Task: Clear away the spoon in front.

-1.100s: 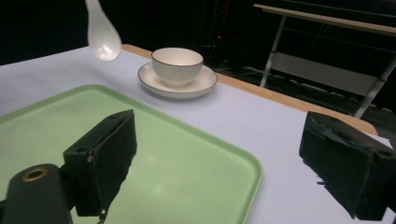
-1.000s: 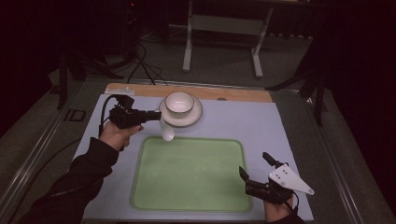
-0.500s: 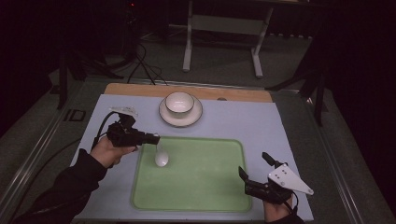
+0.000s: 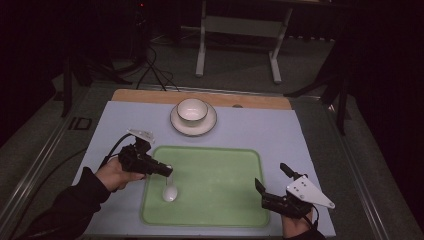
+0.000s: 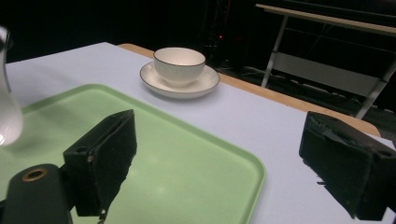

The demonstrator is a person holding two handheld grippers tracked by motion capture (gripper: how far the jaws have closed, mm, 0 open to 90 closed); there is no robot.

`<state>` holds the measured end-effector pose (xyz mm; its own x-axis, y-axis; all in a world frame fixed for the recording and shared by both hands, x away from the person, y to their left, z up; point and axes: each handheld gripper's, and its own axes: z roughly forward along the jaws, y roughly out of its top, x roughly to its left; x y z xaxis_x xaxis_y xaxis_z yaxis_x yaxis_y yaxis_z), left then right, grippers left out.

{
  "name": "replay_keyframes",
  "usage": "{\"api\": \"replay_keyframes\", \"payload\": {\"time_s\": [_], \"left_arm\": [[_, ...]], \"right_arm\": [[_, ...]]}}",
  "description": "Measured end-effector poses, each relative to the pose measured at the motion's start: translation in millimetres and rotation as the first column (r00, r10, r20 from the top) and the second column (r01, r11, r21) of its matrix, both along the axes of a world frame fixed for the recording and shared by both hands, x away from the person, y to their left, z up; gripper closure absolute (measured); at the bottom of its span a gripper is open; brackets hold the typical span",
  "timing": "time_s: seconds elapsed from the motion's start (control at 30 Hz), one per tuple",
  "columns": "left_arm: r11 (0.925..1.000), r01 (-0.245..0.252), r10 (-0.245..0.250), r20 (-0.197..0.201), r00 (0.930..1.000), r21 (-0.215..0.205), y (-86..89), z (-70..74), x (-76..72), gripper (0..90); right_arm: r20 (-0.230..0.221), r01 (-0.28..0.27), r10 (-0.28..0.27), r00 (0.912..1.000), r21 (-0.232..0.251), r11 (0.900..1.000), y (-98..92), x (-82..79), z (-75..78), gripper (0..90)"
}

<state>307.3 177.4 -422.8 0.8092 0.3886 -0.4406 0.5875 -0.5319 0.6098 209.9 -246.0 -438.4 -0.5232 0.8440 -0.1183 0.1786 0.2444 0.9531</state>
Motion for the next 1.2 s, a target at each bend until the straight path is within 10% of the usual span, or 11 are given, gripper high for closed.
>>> {"api": "replay_keyframes", "payload": {"time_s": [0.4, 0.93, 1.2], "left_arm": [[0.9973, 0.073, -0.074, -0.075, 0.9945, -0.008, -9.1, -21.5, -0.4, 85.7], [0.9953, -0.066, 0.058, -0.111, 0.9922, -0.071, 4.7, -48.6, 26.8, 80.0], [0.9767, -0.192, 0.174, -0.17, 0.97, -0.097, 9.6, -64.5, 38.9, 78.8]], "right_arm": [[-0.006, -0.001, 0.001, 1.0, -0.004, 1.0, 1.4, 1.0, -0.9, 10.9], [-0.009, 0.004, -0.004, 1.0, -0.013, 1.0, 1.2, 1.6, -1.3, 10.9], [-0.01, 0.004, -0.004, 0.9999, -0.017, 1.0, 1.4, 1.6, -1.4, 10.9]]}}
